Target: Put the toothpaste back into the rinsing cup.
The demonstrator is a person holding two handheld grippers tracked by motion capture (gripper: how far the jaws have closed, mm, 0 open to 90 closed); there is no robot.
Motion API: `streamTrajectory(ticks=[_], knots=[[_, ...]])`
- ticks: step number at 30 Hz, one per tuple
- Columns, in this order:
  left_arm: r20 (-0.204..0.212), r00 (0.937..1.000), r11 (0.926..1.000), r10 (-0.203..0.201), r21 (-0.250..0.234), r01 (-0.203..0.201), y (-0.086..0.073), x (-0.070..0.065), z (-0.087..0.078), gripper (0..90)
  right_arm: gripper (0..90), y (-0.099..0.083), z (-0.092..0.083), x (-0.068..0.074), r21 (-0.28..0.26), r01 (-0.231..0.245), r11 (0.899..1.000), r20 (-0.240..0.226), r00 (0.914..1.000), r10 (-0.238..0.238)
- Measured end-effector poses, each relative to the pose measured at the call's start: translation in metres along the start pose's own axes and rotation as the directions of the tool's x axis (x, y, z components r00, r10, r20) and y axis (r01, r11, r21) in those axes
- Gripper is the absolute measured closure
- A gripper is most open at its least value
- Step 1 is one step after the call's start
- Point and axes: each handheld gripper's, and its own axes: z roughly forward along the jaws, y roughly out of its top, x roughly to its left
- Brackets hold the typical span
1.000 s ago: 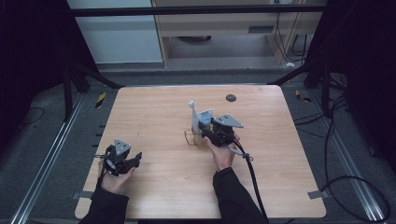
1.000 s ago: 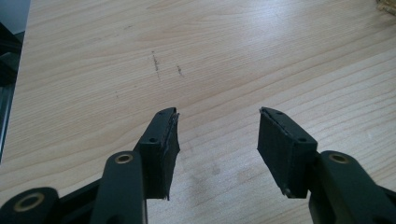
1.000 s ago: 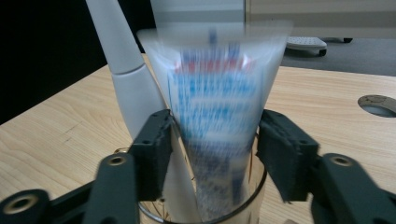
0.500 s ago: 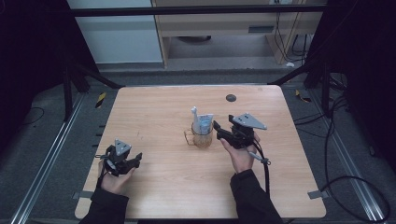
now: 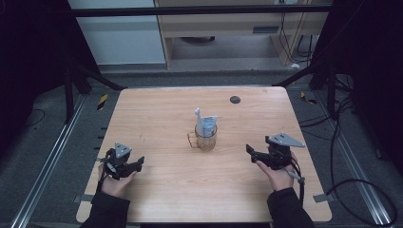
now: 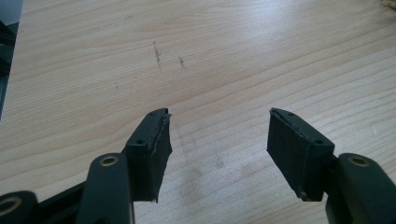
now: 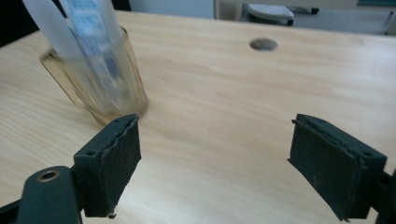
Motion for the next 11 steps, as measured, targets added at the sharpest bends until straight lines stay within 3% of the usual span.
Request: streamTrajectory(ticks=[5, 7, 11], knots=[[0.005, 1.0000, 1.0000, 0.006, 0.001, -0.006, -0.001, 0.001, 0.002, 33.1, 15.3, -0.018, -0.008, -0.017, 0.040, 0.005, 0.999, 0.032, 0.9995, -0.006], [0.012, 0.9999, 1.0000, 0.002, 0.002, -0.002, -0.003, 0.003, 0.004, 31.9, 15.2, -0.029, -0.011, -0.027, 0.084, 0.030, 0.996, 0.073, 0.9966, -0.036], [0.015, 0.9999, 1.0000, 0.000, 0.005, 0.000, -0.004, 0.005, 0.004, 29.9, 14.4, -0.042, -0.014, -0.039, 0.153, 0.041, 0.987, 0.113, 0.9919, -0.058]])
